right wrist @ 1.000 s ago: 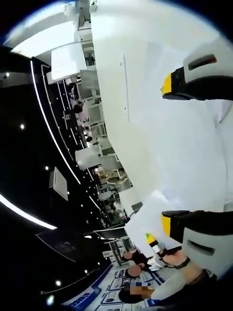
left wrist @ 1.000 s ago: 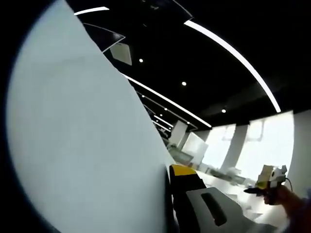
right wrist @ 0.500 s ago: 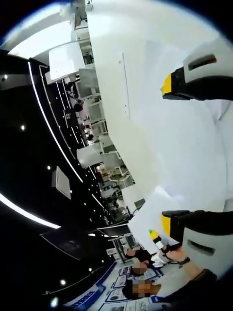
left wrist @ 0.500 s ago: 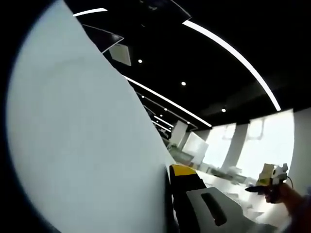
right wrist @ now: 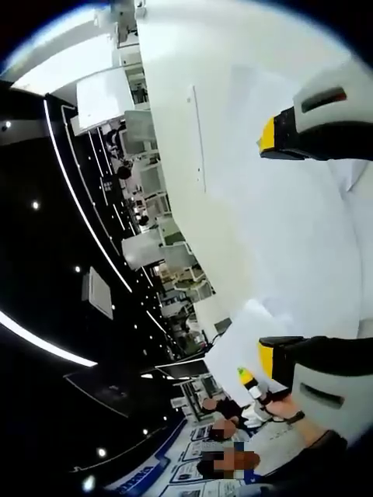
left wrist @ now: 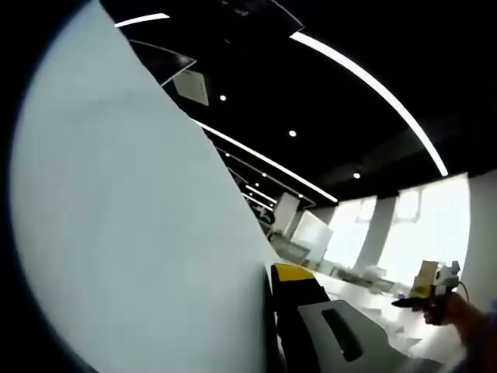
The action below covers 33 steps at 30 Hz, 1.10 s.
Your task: Organize the stack of printing papers by aligning and flattening the scattered papers on the table
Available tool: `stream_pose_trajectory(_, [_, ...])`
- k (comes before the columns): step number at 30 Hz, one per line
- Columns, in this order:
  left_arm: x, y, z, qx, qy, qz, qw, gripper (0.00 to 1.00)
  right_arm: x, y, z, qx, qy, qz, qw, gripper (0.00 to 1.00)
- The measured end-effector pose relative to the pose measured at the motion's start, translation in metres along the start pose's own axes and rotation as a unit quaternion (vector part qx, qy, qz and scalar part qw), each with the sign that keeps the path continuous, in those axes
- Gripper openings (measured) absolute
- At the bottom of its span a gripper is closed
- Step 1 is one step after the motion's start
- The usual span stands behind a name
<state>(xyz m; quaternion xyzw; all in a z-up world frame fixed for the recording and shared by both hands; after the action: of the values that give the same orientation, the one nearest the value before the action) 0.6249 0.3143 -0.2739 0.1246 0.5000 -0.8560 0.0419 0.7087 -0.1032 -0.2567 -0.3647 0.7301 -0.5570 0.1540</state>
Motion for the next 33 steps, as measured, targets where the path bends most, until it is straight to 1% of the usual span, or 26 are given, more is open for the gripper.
stream_pose_trajectory(8, [0.000,0.000,-0.001,0.001,0.000,0.000,1.0000,0.09,0.000,-0.001,0.003,0.004,0.006,0.002,1.0000,0.89])
stream_pose_trajectory(9, [0.000,0.000,-0.001,0.001,0.000,0.000,1.0000,0.09,0.000,-0.001,0.006,0.008,0.012,0.001,0.9999,0.89])
stream_pose_trajectory(11, [0.000,-0.001,-0.001,0.001,0.000,0.001,1.0000,0.09,0.001,0.003,0.011,0.021,0.029,-0.010,0.9993,0.89])
stream_pose_trajectory(15, [0.000,-0.001,-0.001,0.001,0.001,0.001,1.0000,0.09,0.001,0.002,0.010,0.023,0.031,-0.005,0.9992,0.89])
stream_pose_trajectory(17, [0.000,-0.001,-0.001,0.001,0.001,0.001,1.0000,0.09,0.000,0.002,0.010,0.036,0.037,-0.011,0.9986,0.89])
stream_pose_trajectory(20, [0.000,0.000,-0.001,0.001,0.000,0.000,1.0000,0.09,0.000,0.003,0.013,0.043,0.044,-0.016,0.9980,0.89])
stream_pose_trajectory(31, [0.000,0.000,-0.001,0.001,0.000,0.000,1.0000,0.09,0.001,0.004,0.016,0.042,0.046,-0.018,0.9979,0.89])
stream_pose_trajectory(33, [0.000,0.000,-0.002,0.008,0.000,0.000,1.0000,0.09,0.002,0.004,0.017,0.042,0.048,-0.019,0.9978,0.89])
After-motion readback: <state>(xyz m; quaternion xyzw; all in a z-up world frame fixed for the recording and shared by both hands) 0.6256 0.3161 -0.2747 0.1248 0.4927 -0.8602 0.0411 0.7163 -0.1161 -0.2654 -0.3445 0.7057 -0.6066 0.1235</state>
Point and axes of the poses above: the point that each gripper's makers call its tool centre point, and the gripper's own axes: x roughly backward along the fingers, z roughly to its right, y roughly out of its underside, the point moved 6 cm from there along x, roughly backward along the fingers
